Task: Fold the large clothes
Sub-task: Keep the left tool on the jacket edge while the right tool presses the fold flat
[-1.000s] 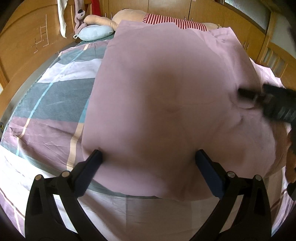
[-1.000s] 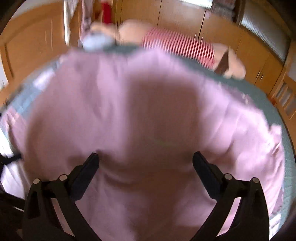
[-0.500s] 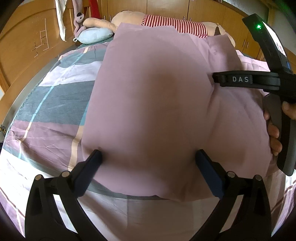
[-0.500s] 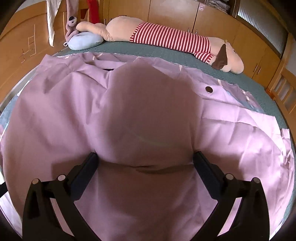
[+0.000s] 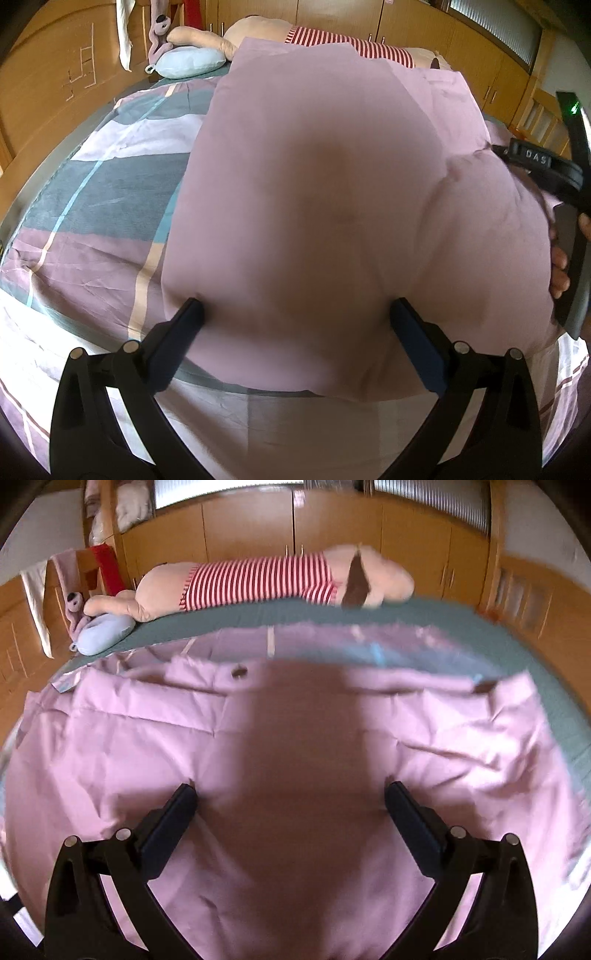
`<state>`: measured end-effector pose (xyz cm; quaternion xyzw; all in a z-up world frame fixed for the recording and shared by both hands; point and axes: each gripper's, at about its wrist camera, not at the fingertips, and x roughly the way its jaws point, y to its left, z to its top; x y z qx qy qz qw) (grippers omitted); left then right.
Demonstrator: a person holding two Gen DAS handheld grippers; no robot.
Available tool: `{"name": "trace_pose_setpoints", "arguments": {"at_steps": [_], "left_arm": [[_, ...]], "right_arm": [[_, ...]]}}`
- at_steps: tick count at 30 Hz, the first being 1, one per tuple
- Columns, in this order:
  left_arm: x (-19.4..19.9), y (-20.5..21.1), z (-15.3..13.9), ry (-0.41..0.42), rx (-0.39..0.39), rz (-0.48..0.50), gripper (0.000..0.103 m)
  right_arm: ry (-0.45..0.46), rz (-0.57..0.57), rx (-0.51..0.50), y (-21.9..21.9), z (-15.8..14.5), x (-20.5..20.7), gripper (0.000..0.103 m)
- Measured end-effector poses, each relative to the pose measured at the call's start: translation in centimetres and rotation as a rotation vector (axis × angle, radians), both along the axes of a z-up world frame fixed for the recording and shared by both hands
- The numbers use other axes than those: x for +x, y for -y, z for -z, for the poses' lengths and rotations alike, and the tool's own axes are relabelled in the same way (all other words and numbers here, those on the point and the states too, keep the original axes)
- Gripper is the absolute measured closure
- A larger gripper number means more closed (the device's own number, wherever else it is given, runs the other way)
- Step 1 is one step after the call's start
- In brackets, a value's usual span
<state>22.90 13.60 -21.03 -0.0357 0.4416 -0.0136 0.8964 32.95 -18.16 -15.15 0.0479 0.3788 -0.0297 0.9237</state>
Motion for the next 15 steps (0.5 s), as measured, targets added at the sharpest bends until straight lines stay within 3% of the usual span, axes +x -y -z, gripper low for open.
{"name": "trace_pose_setpoints", "arguments": {"at_steps": [15], "left_arm": [[-0.09,0.34,0.15,0.001,0.006,-0.003,0.002]], "right_arm": [[0.020,0.001,-0.032,-0.75,0.80,-0.67,0.001]]}}
